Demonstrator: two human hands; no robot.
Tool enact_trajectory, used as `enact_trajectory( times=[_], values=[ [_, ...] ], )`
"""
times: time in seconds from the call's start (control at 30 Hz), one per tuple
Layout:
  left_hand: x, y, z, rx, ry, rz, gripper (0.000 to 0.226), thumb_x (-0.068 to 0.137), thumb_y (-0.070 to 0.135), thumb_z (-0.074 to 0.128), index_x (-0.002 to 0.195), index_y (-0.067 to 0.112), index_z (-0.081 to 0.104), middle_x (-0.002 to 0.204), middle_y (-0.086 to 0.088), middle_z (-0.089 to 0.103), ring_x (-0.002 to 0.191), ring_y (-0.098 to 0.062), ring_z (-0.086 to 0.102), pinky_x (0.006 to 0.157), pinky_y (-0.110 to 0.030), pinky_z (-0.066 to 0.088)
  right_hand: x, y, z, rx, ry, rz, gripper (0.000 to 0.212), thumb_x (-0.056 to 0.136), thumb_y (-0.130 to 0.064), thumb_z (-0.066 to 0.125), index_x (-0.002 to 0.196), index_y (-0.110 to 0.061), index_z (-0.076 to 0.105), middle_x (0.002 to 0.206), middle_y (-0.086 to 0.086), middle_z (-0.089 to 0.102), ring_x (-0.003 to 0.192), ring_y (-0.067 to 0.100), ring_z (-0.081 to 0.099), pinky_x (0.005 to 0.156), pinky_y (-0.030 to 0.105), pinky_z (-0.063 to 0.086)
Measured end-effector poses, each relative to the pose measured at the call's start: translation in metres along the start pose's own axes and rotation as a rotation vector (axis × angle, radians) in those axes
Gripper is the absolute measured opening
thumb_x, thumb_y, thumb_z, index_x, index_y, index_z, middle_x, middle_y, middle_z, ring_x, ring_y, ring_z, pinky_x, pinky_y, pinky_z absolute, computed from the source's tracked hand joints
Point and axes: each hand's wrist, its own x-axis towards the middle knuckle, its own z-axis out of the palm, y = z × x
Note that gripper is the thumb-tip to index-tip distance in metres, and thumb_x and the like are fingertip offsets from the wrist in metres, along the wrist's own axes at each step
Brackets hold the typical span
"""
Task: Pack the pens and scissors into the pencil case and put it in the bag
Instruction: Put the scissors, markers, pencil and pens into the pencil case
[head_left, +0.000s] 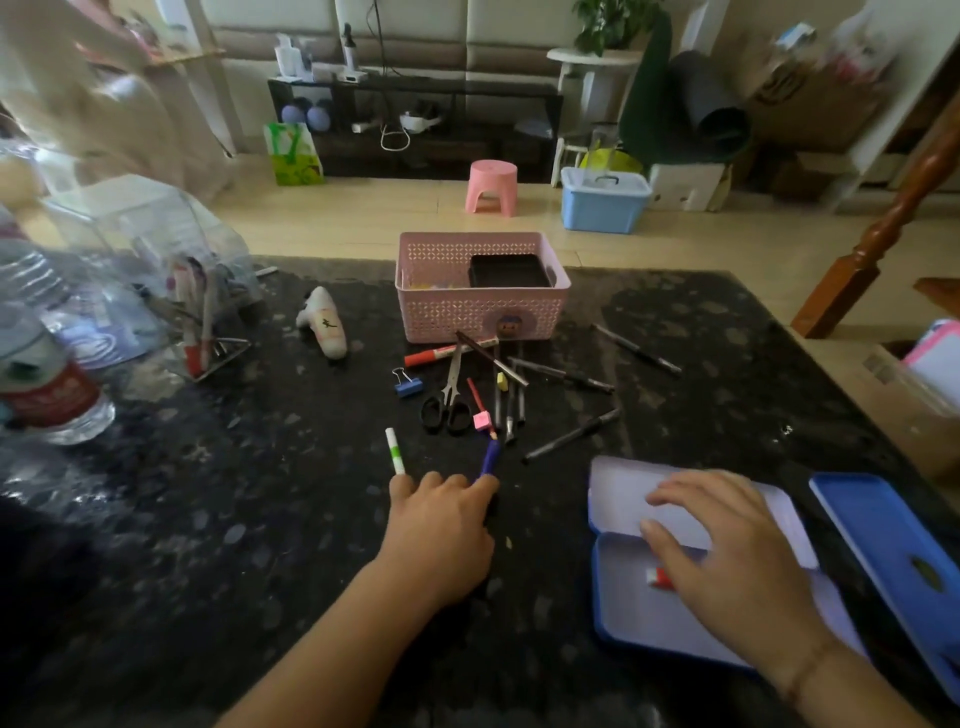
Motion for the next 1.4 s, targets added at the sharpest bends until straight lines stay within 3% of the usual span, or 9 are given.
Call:
enact_trajectory(
  times=[0.17,0.37,0.57,0.7,0.83,0.9,0.97,1.07,1.4],
  values=[
    [-0.003,-0.01,-0.01,0.05,-0.136,0.038,0.046,0.092,0.034,0.05,0.134,0.039,0.034,0.13,0.0,0.053,0.12,-0.027,0.044,0.103,-0.056,0.023,0.104,-0.053,0.046,-0.042,-0.154,-0.428,0.028,0.084,-0.012,0.055,0.107,-0.02,0.067,0.108,-0.001,0.067,0.102,0.022,0.059,0.086,0.038,0.051],
    [-0.006,-0.006,0.0,0.134,-0.034,-0.023,0.05,0.086,0.032,0.058,0.132,0.029,0.04,0.127,-0.005,0.039,0.118,-0.031,0.036,0.096,-0.052,0.025,0.202,-0.117,0.12,-0.657,-0.446,-0.821,0.044,0.096,-0.023,0.04,0.139,-0.028,0.04,0.143,-0.001,0.042,0.132,0.025,0.036,0.093,0.04,0.041],
    [-0.003,0.011,0.006,0.025,-0.02,0.217,0.066,0.088,0.039,0.061,0.143,0.025,0.028,0.146,-0.009,0.022,0.129,-0.034,0.026,0.101,-0.049,0.03,0.23,-0.124,0.132,-0.801,-0.56,-0.968,0.046,0.089,-0.033,0.056,0.133,-0.029,0.046,0.138,-0.002,0.048,0.13,0.024,0.036,0.097,0.039,0.033],
    [-0.007,0.028,0.017,-0.077,-0.042,0.416,0.082,0.086,0.042,0.063,0.149,0.023,0.015,0.151,-0.005,0.021,0.13,-0.03,0.029,0.103,-0.046,0.035,0.221,-0.125,0.107,-0.454,-0.52,-0.819,0.04,0.085,-0.009,0.056,0.122,-0.025,0.053,0.109,-0.001,0.067,0.112,0.024,0.056,0.112,0.043,0.016],
    [-0.012,0.042,0.022,-0.183,-0.085,0.526,0.099,0.079,0.061,0.064,0.15,0.027,0.005,0.158,0.004,0.012,0.138,-0.022,0.023,0.111,-0.043,0.03,0.167,-0.095,0.033,0.227,-0.053,-0.531,0.034,0.091,-0.011,0.05,0.123,-0.014,0.058,0.112,0.008,0.066,0.103,0.025,0.06,0.094,0.039,0.045],
    [-0.015,0.049,0.027,-0.198,-0.06,0.524,0.102,0.078,0.064,0.063,0.151,0.027,0.002,0.159,0.006,0.011,0.14,-0.019,0.021,0.113,-0.042,0.027,0.11,-0.064,-0.007,0.27,0.085,-0.386,0.034,0.095,-0.011,0.048,0.128,-0.013,0.056,0.109,0.003,0.063,0.099,0.013,0.057,0.088,0.022,0.045],
    [-0.016,0.054,0.032,-0.228,-0.015,0.512,0.103,0.077,0.063,0.064,0.151,0.029,0.001,0.158,0.008,0.014,0.14,-0.016,0.02,0.114,-0.04,0.025,0.045,-0.025,-0.028,0.171,0.054,-0.227,0.035,0.094,-0.013,0.052,0.129,-0.017,0.057,0.105,-0.008,0.058,0.094,-0.003,0.051,0.084,0.01,0.04],
    [-0.016,0.06,0.038,-0.301,0.047,0.475,0.103,0.076,0.061,0.066,0.151,0.033,0.0,0.157,0.012,0.019,0.139,-0.011,0.021,0.113,-0.037,0.026,-0.027,0.019,-0.023,0.041,-0.079,-0.008,0.033,0.087,-0.013,0.064,0.119,-0.025,0.062,0.104,-0.014,0.058,0.094,-0.006,0.05,0.089,0.015,0.044],
    [-0.017,0.063,0.046,-0.252,0.11,0.476,0.09,0.076,0.067,0.057,0.149,0.038,0.012,0.151,0.016,0.022,0.138,-0.007,0.021,0.112,-0.031,0.025,-0.049,0.024,0.011,0.178,-0.247,0.111,0.022,0.09,-0.019,0.053,0.108,-0.024,0.067,0.101,-0.011,0.062,0.096,0.005,0.054,0.086,0.001,0.032]
  ],
)
